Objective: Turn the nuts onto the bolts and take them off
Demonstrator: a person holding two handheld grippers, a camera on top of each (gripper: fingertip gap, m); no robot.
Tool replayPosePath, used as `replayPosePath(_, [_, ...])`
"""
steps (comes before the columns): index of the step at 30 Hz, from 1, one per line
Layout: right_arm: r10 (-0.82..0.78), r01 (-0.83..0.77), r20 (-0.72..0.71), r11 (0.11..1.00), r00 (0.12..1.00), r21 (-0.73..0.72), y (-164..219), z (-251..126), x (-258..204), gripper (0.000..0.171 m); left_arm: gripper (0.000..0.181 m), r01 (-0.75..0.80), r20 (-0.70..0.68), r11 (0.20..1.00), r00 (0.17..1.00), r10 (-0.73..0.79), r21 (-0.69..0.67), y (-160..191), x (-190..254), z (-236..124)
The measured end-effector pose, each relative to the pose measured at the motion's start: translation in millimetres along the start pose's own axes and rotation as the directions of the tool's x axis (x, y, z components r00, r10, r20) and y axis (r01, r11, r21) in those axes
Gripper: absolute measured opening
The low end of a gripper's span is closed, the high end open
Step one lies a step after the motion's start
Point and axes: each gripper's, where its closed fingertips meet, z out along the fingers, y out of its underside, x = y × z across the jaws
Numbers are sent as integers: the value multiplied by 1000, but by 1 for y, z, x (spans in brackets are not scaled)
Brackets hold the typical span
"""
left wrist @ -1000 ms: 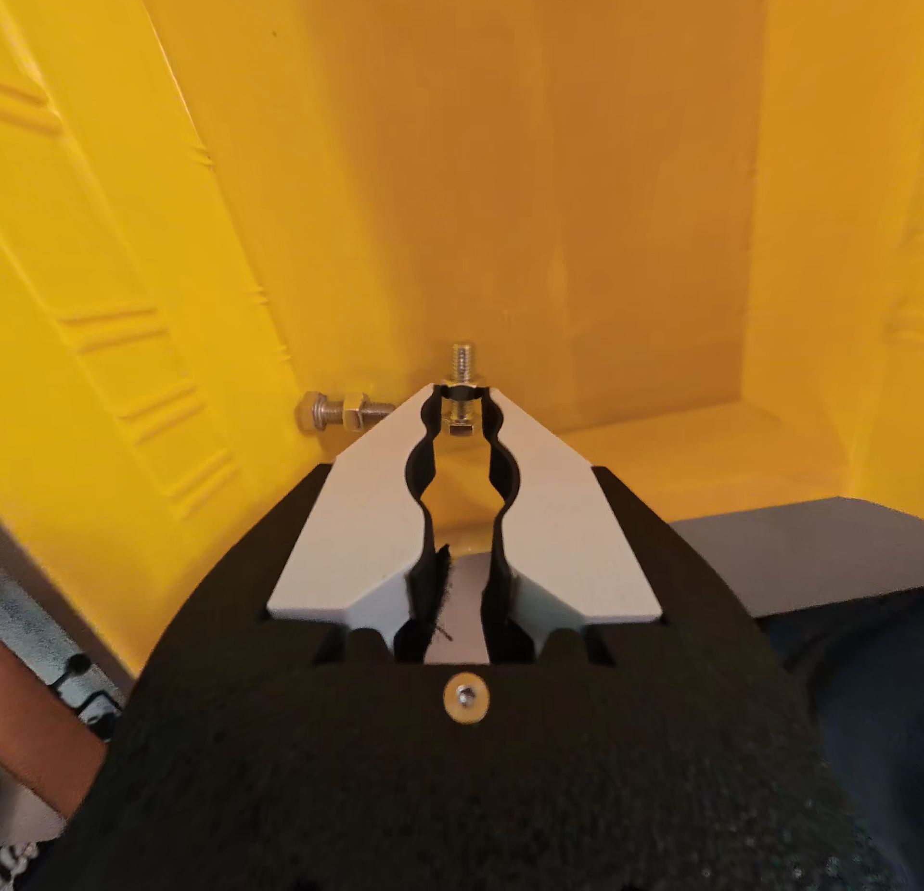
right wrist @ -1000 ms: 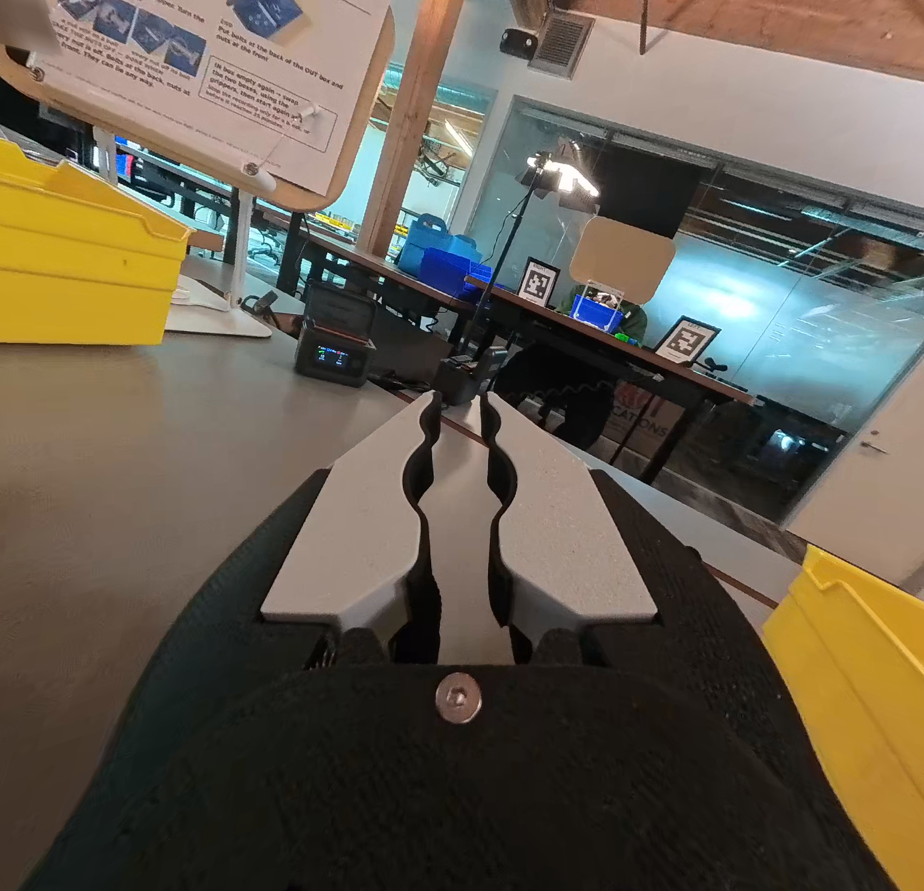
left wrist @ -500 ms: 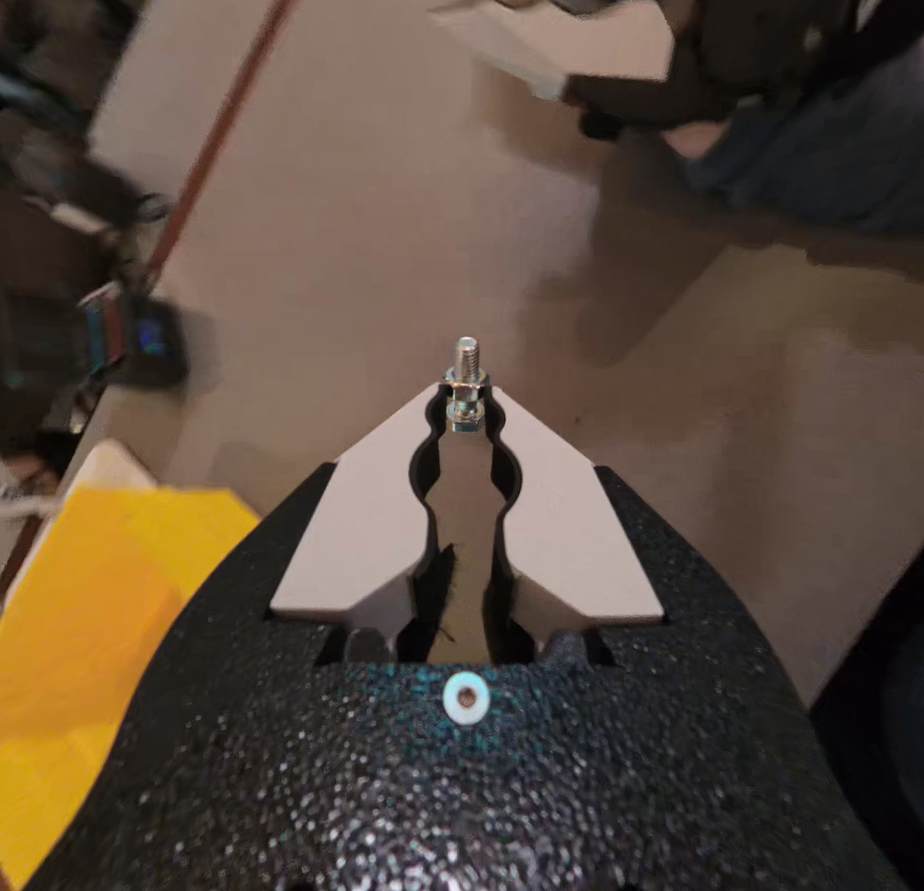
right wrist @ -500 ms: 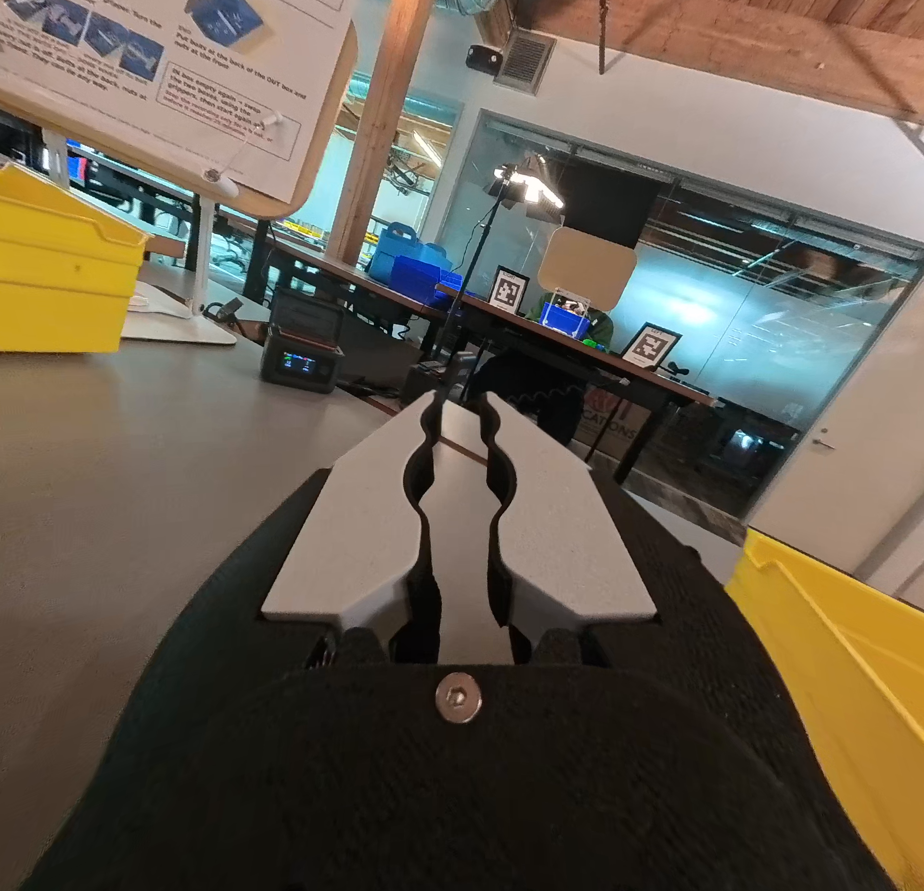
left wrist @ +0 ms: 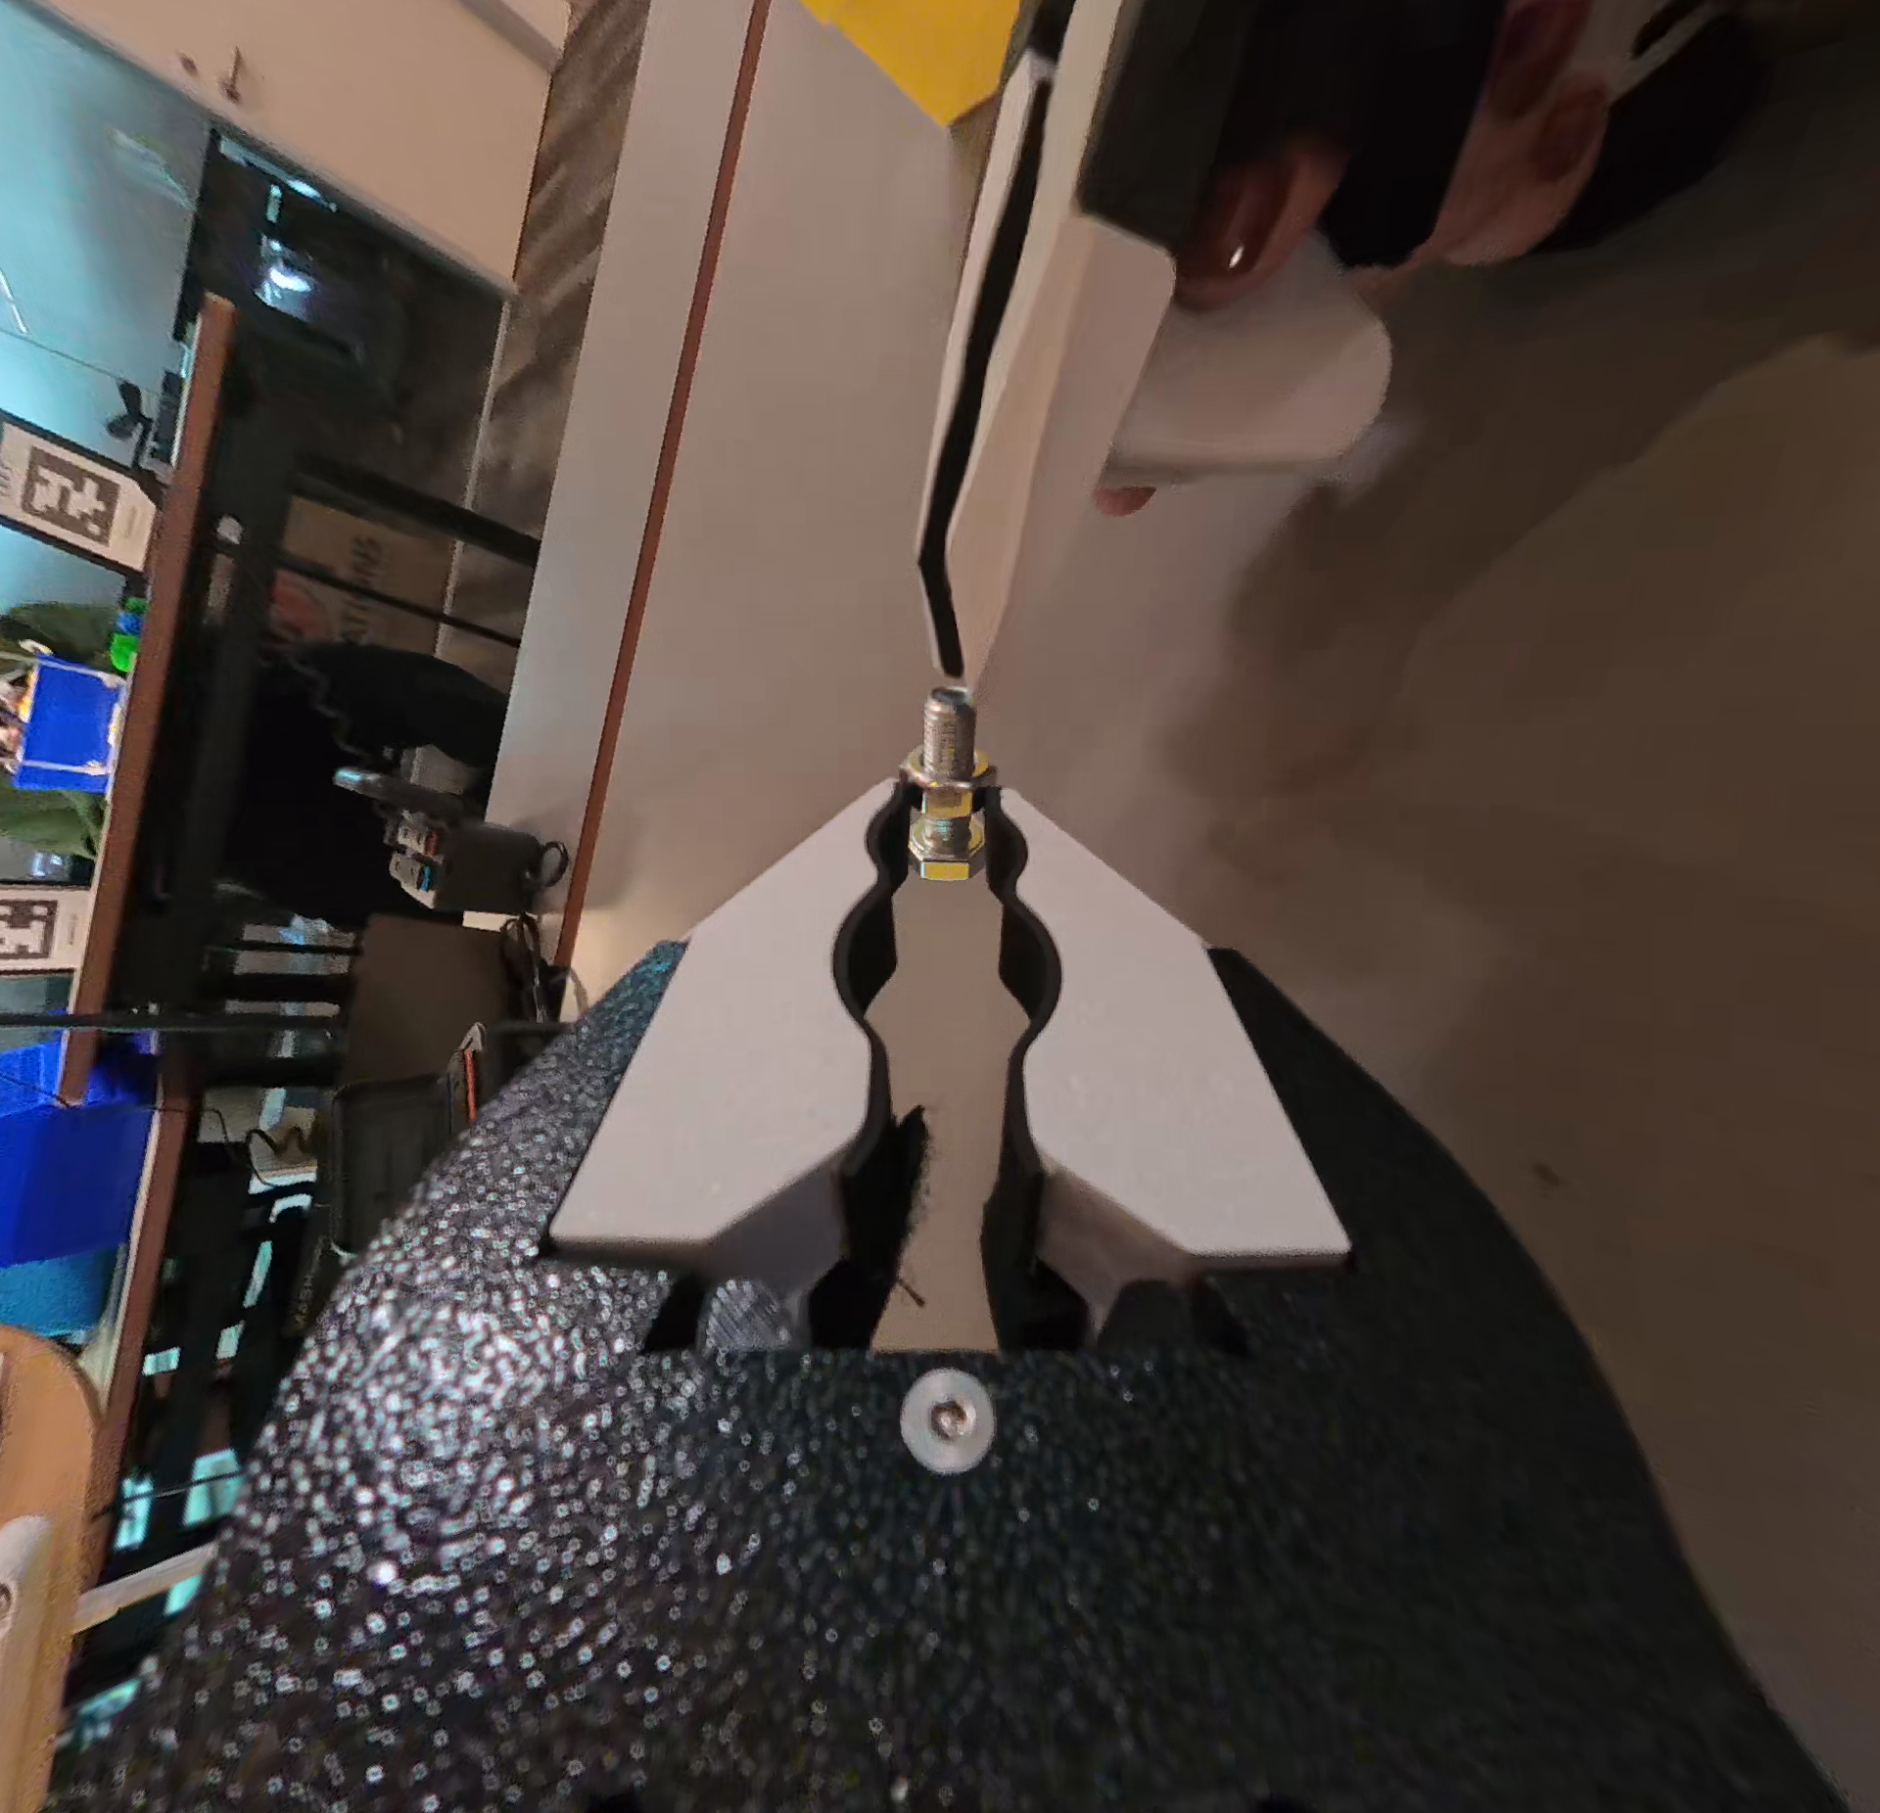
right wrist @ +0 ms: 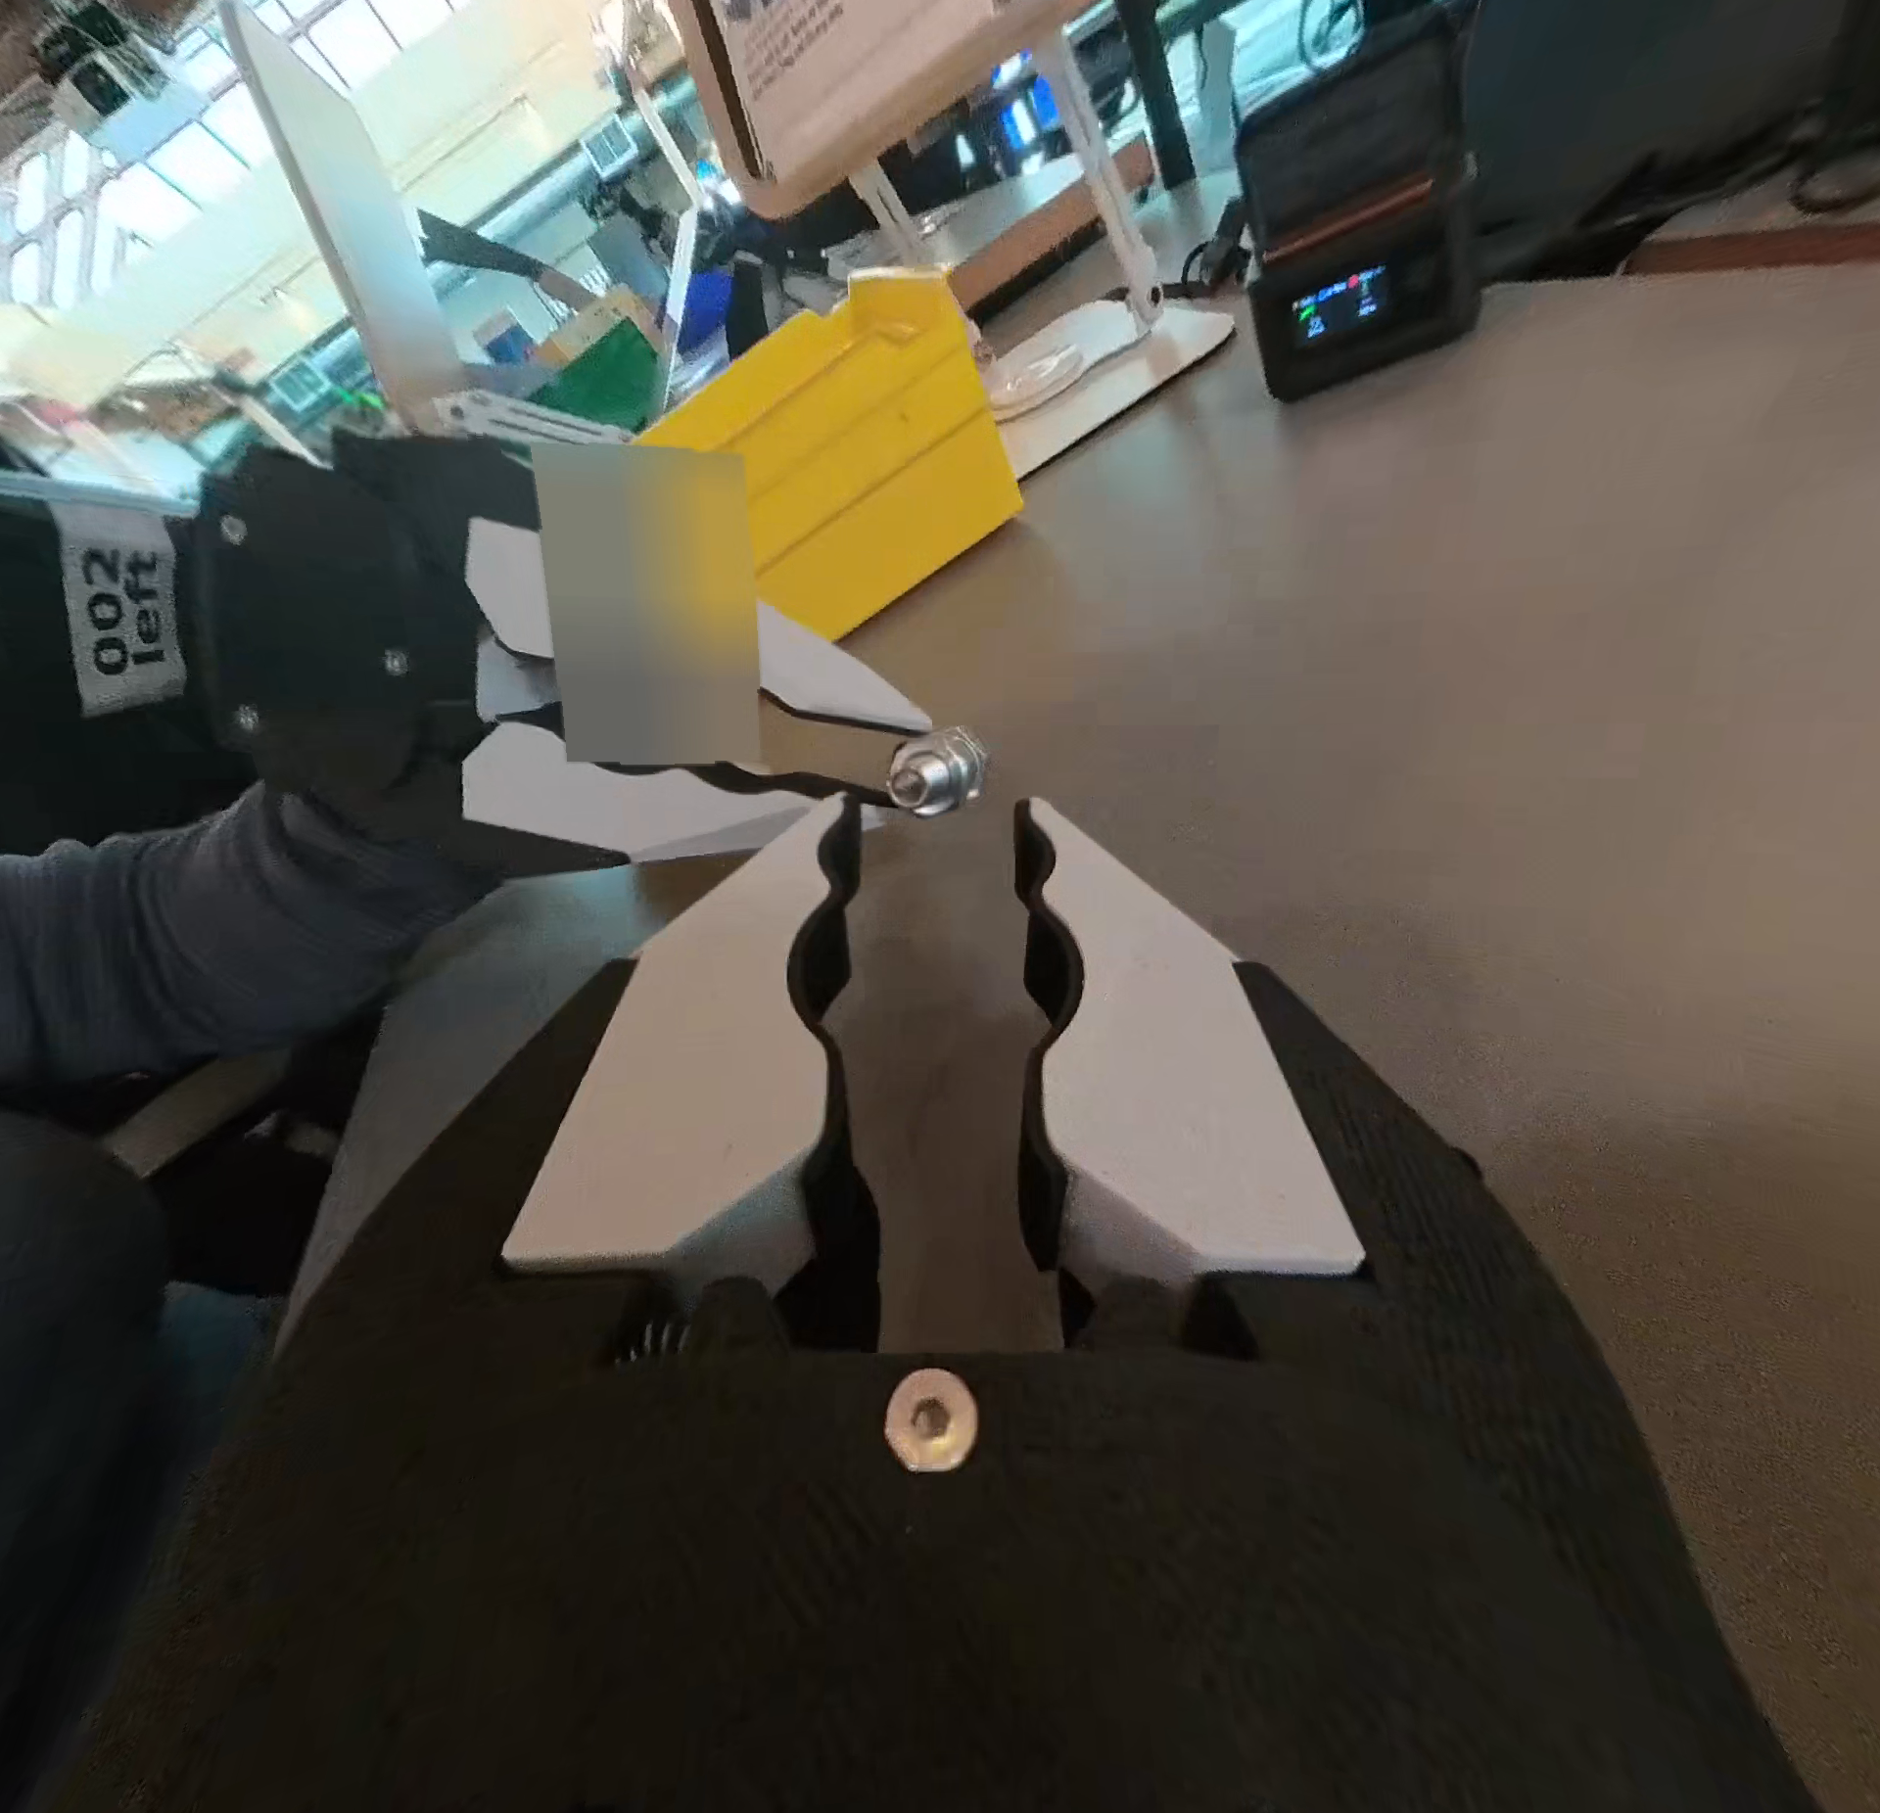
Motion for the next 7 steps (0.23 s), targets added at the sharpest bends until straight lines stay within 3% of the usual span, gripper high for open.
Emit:
replayPosePath(1, [-10, 10, -2, 1000, 1000, -17, 3, 2, -2, 27, 12, -13, 5, 1000, 1000, 13, 1, 0, 2, 0])
replayPosePath(7, [-31, 28, -47, 997, 998, -68, 12, 7, 4, 17, 12, -19, -15, 1000, 1000, 19, -9, 6, 16, 7])
